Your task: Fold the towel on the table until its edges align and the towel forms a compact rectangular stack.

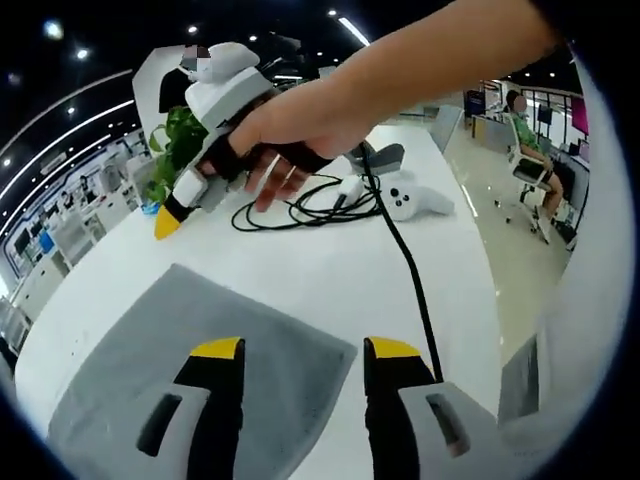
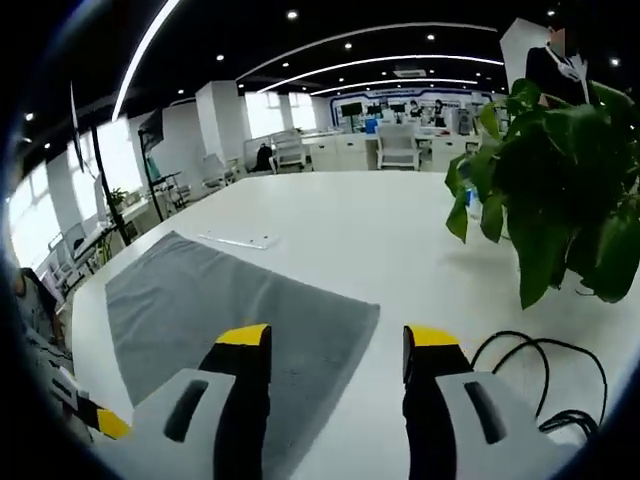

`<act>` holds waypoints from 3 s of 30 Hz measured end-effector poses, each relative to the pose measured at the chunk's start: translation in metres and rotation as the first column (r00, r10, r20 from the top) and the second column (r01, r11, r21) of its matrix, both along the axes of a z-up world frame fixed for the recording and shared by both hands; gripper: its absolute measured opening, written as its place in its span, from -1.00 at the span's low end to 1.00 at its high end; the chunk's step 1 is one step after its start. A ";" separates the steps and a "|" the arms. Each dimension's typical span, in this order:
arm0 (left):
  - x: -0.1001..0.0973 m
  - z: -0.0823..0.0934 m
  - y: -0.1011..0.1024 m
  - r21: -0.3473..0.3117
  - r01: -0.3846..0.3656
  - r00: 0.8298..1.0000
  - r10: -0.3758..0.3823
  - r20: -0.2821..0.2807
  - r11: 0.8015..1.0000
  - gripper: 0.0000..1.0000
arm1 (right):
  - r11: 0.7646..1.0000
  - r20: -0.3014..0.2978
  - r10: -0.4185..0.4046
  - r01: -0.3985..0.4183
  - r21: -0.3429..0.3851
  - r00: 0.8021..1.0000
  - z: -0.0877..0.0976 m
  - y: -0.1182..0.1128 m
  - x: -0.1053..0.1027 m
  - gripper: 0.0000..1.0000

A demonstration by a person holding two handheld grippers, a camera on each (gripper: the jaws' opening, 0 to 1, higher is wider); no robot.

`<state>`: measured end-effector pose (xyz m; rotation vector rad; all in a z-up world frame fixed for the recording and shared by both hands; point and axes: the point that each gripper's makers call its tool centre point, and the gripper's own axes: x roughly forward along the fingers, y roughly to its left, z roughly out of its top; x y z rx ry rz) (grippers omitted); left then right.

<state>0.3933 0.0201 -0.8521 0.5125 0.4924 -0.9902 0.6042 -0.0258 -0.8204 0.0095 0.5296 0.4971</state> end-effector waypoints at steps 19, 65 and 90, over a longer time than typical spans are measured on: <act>-0.005 -0.051 -0.014 0.032 -0.002 0.988 0.007 -0.152 0.999 -0.31 | 0.999 -0.069 -0.020 0.017 -0.044 0.997 -0.034 0.004 0.020 -0.29; -0.001 -0.064 -0.006 0.074 -0.118 0.960 0.133 -0.248 0.990 -0.93 | 0.988 -0.174 -0.013 -0.014 -0.152 0.985 -0.091 0.033 0.075 -0.36; 0.000 -0.066 -0.006 0.065 -0.156 0.954 0.167 -0.250 0.986 -0.94 | 0.950 -0.111 0.104 -0.132 -0.283 0.988 -0.095 0.034 0.071 -0.96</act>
